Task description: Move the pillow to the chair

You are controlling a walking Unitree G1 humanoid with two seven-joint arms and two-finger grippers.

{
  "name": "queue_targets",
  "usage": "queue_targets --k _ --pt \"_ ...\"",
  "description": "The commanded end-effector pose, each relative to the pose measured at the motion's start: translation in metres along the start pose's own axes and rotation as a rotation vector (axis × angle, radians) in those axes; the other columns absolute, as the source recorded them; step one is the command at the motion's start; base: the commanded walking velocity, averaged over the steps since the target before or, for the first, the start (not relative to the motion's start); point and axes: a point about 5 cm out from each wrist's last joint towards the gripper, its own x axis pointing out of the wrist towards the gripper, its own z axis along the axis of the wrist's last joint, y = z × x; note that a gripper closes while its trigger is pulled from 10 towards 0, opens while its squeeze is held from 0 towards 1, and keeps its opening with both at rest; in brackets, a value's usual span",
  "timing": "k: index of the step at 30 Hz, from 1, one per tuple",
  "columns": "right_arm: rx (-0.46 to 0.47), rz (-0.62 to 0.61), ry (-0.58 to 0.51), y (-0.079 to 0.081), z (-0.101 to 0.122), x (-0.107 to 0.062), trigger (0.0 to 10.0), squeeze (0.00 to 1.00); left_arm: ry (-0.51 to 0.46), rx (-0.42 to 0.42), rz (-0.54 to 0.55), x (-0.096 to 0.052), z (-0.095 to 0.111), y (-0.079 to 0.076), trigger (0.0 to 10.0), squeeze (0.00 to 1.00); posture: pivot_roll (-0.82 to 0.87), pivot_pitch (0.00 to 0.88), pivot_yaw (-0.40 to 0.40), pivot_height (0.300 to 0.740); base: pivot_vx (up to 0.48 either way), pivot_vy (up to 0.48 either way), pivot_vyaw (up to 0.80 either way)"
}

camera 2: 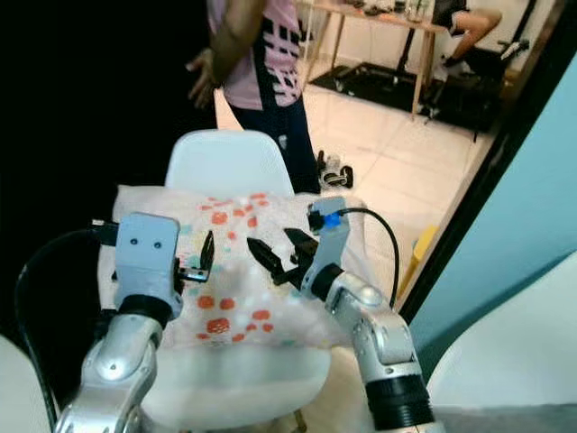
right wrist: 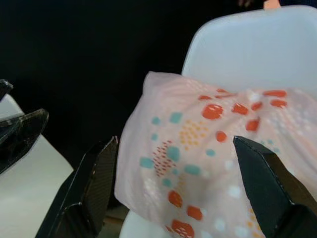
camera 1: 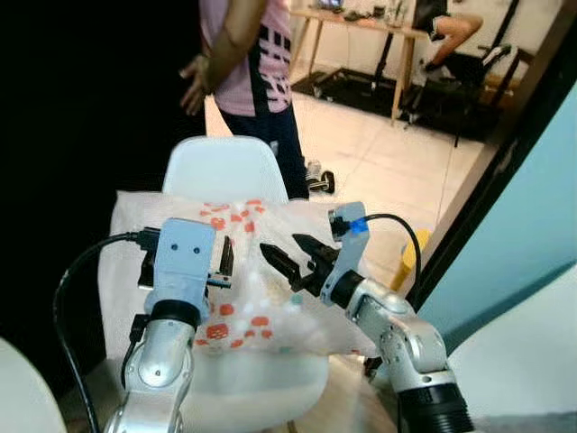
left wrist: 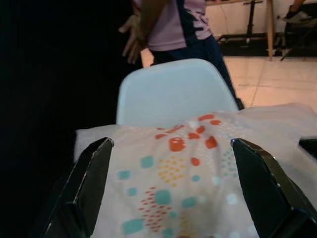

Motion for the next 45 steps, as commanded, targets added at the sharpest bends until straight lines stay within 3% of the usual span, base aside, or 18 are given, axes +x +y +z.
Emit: queue_targets --k 1,4,7,10,11,16,22,27,37,45 --pt "0.002 -0.029 0.017 -0.006 -0.002 -0.003 10.0 0.00 0.001 0.018 0.006 -0.001 0.000 0.002 10.0 0.00 0.10 0.000 -0.116 0.709 0.000 0.000 0.00" --pt "-0.033 -0.108 0.066 -0.019 -0.010 -0.010 10.0 0.00 0.048 -0.045 0.006 -0.009 -0.008 0.005 10.0 0.00 0.10 0.000 -0.117 0.719 0.000 0.000 0.00" --pt "-0.074 -0.202 0.147 -0.033 -0.025 -0.025 10.0 0.00 0.121 -0.178 0.005 -0.025 -0.019 0.005 10.0 0.00 0.10 0.000 -0.120 0.734 0.000 0.000 0.00" --pt "-0.082 -0.224 0.166 -0.037 -0.029 -0.031 10.0 0.00 0.138 -0.201 -0.001 -0.031 -0.023 0.004 10.0 0.00 0.10 0.000 -0.122 0.740 0.000 0.000 0.00" --pt "-0.100 -0.247 0.186 -0.040 -0.035 -0.040 10.0 0.00 0.133 -0.212 0.004 -0.034 -0.027 0.005 10.0 0.00 0.11 0.000 -0.124 0.740 0.000 0.000 0.00" --pt "-0.111 -0.305 0.199 -0.041 -0.042 -0.048 10.0 0.00 0.114 -0.208 0.008 -0.032 -0.034 0.009 10.0 0.00 0.10 0.000 -0.122 0.740 0.000 0.000 0.00" --pt "-0.142 -0.336 0.168 -0.043 -0.040 -0.047 10.0 0.00 0.090 -0.182 -0.005 -0.028 -0.035 0.010 10.0 0.00 0.09 0.000 -0.116 0.740 0.000 0.000 0.00" --pt "-0.114 -0.360 0.168 -0.048 -0.044 -0.042 10.0 0.00 0.043 -0.141 -0.003 -0.018 -0.035 0.008 10.0 0.00 0.11 0.000 -0.115 0.740 0.000 0.000 -0.73" --pt "-0.136 -0.344 0.174 -0.048 -0.043 -0.035 10.0 0.00 0.006 -0.115 -0.006 -0.015 -0.034 0.007 10.0 0.00 0.10 0.000 -0.121 0.740 0.000 0.000 -0.77" --pt "-0.124 -0.344 0.174 -0.050 -0.043 -0.034 10.0 0.00 0.003 -0.115 -0.015 -0.013 -0.034 0.005 10.0 0.00 0.11 0.000 -0.131 0.740 -0.426 0.000 -0.77"
